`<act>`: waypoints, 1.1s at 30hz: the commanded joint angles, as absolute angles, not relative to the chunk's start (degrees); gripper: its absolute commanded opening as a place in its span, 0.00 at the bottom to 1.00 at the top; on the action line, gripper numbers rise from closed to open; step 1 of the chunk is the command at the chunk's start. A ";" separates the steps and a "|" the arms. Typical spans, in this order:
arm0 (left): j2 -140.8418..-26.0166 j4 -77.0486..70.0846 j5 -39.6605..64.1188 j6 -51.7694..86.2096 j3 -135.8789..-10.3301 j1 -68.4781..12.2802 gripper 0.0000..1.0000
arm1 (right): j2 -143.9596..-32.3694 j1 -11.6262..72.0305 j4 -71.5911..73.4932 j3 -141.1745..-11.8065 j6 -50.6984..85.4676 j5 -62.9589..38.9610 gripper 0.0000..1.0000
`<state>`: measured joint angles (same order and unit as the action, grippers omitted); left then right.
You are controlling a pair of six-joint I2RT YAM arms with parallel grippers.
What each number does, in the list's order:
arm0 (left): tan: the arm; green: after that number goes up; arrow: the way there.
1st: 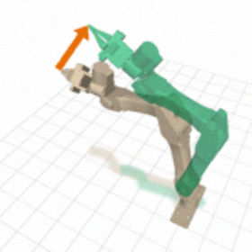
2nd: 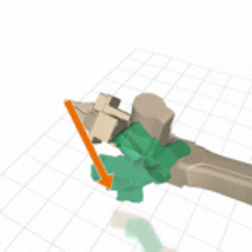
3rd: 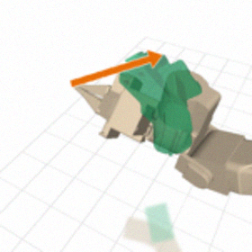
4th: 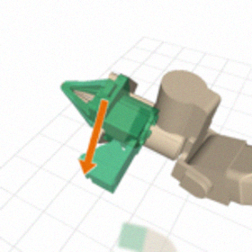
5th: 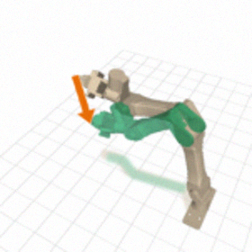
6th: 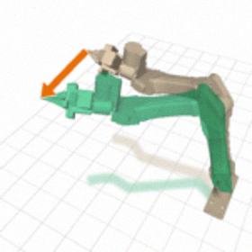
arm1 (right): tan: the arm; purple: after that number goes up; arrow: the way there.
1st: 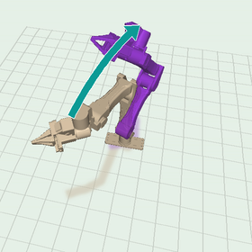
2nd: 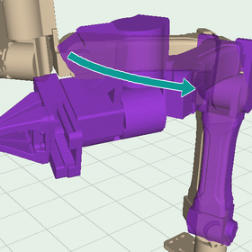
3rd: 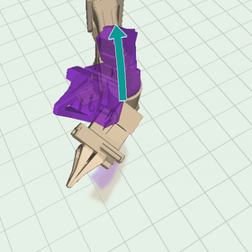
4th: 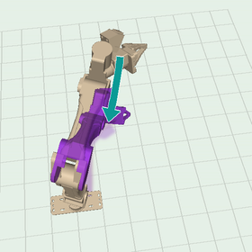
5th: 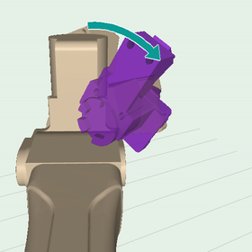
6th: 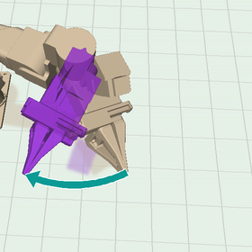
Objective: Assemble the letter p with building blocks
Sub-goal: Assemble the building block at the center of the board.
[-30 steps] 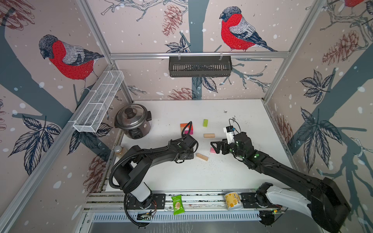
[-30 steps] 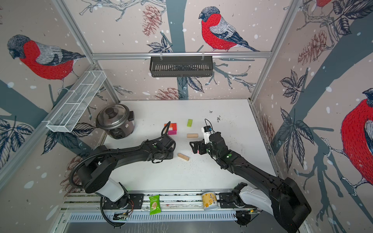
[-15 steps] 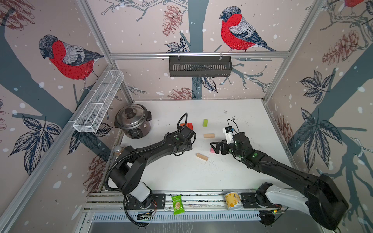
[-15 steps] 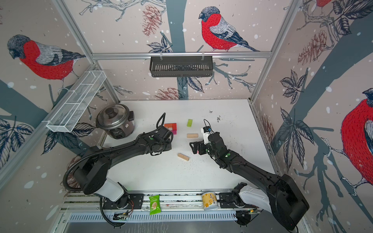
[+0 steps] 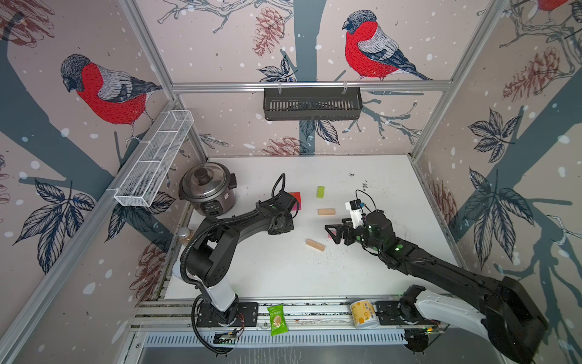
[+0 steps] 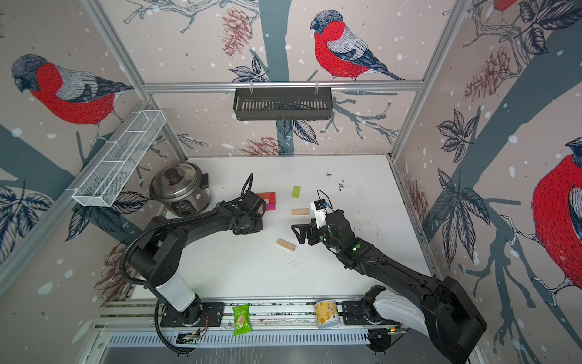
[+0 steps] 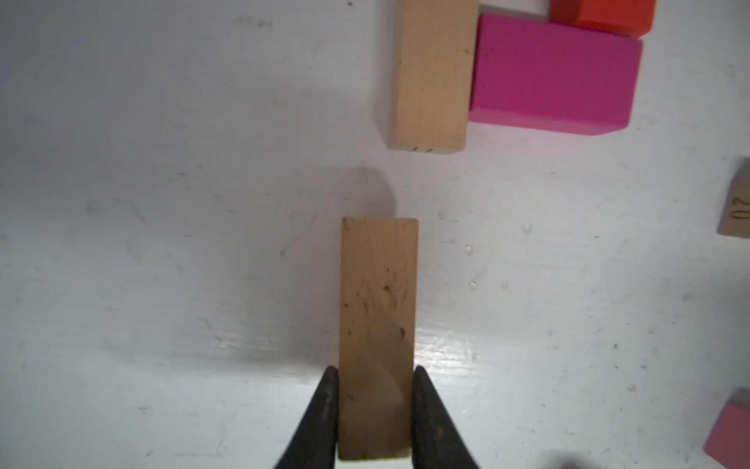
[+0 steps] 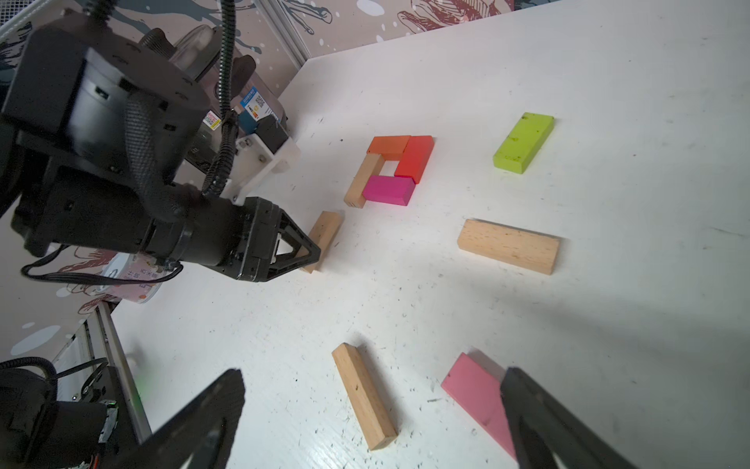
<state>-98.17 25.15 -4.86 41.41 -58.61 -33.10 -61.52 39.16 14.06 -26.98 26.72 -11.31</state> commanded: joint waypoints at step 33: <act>-105.40 27.56 -4.55 38.65 -64.04 -31.64 0.25 | -62.52 41.05 14.81 -28.12 24.61 -6.80 1.00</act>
